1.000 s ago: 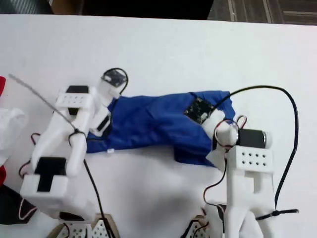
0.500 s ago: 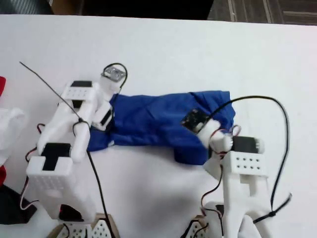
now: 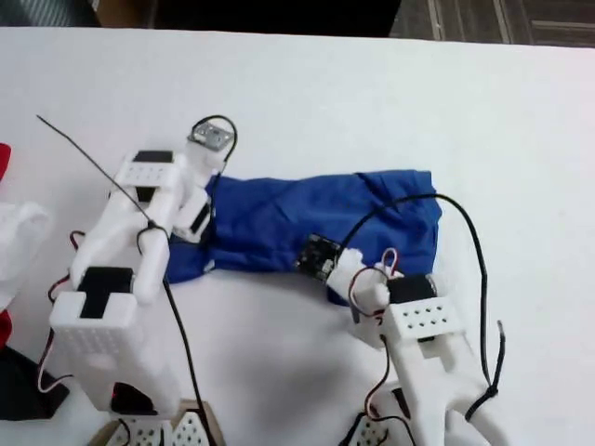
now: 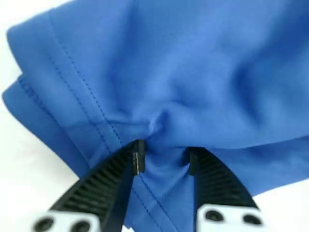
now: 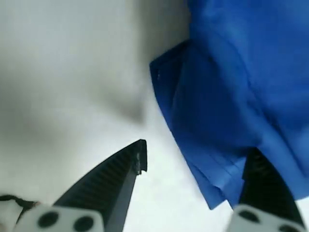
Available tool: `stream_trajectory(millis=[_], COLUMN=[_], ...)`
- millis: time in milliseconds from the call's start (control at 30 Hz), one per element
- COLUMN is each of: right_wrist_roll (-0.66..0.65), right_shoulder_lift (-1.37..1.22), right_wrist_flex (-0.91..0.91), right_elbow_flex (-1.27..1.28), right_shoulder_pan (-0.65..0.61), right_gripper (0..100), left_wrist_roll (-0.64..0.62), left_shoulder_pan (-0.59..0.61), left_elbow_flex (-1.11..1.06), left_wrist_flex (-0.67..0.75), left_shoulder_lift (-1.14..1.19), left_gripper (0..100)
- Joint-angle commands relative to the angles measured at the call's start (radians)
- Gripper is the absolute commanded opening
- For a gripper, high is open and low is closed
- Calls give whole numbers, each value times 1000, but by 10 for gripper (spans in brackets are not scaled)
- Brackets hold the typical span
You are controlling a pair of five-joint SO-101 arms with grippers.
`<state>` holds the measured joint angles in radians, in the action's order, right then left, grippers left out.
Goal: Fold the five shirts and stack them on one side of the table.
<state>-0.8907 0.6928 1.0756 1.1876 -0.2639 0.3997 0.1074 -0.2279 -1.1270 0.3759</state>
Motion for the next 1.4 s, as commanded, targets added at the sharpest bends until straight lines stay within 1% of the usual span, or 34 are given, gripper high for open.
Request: stream_trajectory(millis=[0,133,233,300,367,567,667,767,867,1000,1067,1133,1233,1367], right_wrist_roll=[6,6,6,6,6,6,6,6,-5,-140,-193,-229,-239,-239], right_shoulder_lift=[-97,-240,-315,-349,-380,-484,-518,-526,-526,-526,-532,-533,-536,-567], right_wrist_flex=[-61,-111,-113,-111,-111,-88,-82,-76,-15,173,274,338,371,369], right_elbow_flex=[-5,-14,-55,-86,-118,-204,-241,-279,-351,-511,-612,-713,-844,-957], right_shoulder_pan=[-7,-8,-7,-7,-7,-7,7,48,91,124,137,153,162,153], right_gripper=[322,322,321,303,250,19,33,20,20,20,21,21,21,21], left_wrist_roll=[-15,-15,-15,-15,-15,-14,-14,-14,-12,-11,-11,-11,-11,-11], left_shoulder_pan=[0,0,0,0,0,0,0,0,0,0,0,0,0,0], left_elbow_flex=[36,36,36,36,35,35,35,35,35,36,36,36,36,35], left_wrist_flex=[14,14,14,14,14,14,14,14,14,14,14,14,14,14], left_shoulder_lift=[17,17,17,17,17,17,17,17,17,17,17,17,17,17], left_gripper=[169,169,169,169,169,169,169,169,169,169,169,169,169,169])
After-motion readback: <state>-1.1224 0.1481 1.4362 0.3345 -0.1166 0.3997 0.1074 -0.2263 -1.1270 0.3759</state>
